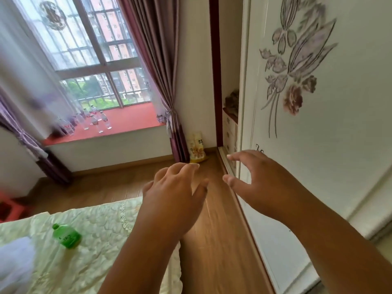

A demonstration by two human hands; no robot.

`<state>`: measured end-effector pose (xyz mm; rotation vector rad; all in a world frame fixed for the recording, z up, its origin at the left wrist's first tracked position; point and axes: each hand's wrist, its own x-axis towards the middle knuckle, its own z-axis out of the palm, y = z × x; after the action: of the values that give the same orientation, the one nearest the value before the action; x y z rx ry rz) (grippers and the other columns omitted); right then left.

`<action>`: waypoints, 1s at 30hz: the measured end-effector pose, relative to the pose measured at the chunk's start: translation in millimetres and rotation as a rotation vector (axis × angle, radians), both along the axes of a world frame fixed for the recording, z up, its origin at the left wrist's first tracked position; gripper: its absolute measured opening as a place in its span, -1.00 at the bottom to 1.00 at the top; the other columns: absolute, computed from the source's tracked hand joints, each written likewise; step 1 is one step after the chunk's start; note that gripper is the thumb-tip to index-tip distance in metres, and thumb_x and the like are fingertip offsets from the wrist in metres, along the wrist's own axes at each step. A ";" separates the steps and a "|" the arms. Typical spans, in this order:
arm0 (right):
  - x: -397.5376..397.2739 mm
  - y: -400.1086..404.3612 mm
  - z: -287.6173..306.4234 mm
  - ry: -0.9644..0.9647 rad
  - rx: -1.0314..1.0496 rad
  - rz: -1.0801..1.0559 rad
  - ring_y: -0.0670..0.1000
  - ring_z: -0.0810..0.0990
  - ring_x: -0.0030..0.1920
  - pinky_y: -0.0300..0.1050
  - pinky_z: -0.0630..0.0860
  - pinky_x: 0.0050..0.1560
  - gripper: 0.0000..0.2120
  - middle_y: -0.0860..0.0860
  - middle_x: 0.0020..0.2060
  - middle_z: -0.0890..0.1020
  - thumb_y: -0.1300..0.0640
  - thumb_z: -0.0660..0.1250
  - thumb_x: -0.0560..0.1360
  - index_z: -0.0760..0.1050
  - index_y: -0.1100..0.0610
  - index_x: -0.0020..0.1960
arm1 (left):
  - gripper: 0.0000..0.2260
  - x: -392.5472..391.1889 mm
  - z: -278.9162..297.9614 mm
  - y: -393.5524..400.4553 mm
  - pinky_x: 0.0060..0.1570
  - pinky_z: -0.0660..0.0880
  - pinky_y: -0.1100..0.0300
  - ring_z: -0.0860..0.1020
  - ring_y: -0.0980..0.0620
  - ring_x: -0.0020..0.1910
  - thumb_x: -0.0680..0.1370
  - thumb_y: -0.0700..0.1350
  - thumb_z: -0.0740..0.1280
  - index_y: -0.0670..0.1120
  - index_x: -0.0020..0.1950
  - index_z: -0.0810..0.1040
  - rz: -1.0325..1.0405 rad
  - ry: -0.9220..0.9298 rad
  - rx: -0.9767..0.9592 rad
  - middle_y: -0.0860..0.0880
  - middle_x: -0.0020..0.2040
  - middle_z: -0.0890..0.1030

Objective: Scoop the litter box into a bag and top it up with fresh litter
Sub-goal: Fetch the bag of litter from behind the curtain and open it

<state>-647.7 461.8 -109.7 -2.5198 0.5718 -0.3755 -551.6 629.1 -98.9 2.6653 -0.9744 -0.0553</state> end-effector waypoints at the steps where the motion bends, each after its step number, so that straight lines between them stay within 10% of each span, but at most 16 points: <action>1: 10.5 -11.6 3.1 -0.005 -0.001 0.012 -0.08 0.39 0.43 -0.21 0.31 0.29 -0.50 -0.17 0.48 0.39 -0.16 0.32 0.59 0.33 -0.13 0.49 | -0.52 7.9 3.4 -11.9 0.52 0.16 -0.01 0.18 0.12 0.57 0.63 0.34 0.05 0.28 0.54 0.25 0.013 -0.007 0.000 0.27 0.55 0.28; 30: 253.3 -144.5 42.1 -0.003 -0.098 0.002 -0.11 0.38 0.42 -0.21 0.34 0.29 -0.49 -0.21 0.48 0.35 -0.18 0.30 0.59 0.30 -0.16 0.51 | -0.55 256.1 23.1 -150.8 0.50 0.23 -0.07 0.24 0.11 0.52 0.64 0.32 0.06 0.30 0.53 0.23 -0.018 0.012 -0.136 0.25 0.52 0.31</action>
<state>-394.3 317.3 -67.6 -2.6130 0.5626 -0.4158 -295.5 478.3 -75.8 2.5303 -0.9626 -0.0080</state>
